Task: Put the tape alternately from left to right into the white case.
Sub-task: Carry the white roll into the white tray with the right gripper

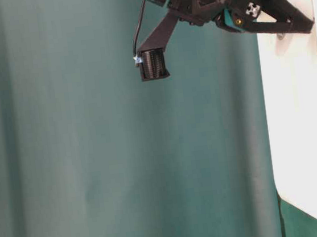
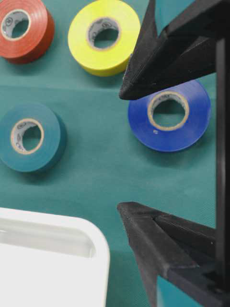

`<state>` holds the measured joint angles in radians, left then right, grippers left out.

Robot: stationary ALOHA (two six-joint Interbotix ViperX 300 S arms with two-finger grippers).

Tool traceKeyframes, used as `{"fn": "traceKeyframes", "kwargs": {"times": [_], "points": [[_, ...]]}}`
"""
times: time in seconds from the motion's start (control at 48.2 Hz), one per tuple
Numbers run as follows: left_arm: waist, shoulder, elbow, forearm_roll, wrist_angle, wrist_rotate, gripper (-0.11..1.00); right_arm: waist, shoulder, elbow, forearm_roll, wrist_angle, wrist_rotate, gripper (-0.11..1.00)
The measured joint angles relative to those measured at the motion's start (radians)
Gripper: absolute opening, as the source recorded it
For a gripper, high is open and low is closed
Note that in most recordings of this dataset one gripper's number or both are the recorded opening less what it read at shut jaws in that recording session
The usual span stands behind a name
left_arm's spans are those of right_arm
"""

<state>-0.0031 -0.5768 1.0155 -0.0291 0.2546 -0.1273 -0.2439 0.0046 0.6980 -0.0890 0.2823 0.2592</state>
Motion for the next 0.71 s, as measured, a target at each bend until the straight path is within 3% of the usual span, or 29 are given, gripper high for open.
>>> {"fn": "traceKeyframes", "kwargs": {"times": [0.291,0.332,0.498,0.706], "points": [[0.000,0.000,0.000,0.002,0.000,0.000,0.55,0.000,0.000,0.000,0.000,-0.003,-0.002,0.30],[0.000,0.000,-0.002,0.000,0.000,0.000,0.55,0.000,0.000,0.000,0.002,-0.006,0.000,0.36],[0.000,0.000,-0.002,0.000,0.002,0.000,0.55,0.000,0.000,0.002,0.000,-0.009,-0.003,0.85],[0.000,-0.002,0.000,0.000,0.000,0.000,0.55,0.000,0.000,0.002,0.000,-0.009,-0.003,0.81]]}}
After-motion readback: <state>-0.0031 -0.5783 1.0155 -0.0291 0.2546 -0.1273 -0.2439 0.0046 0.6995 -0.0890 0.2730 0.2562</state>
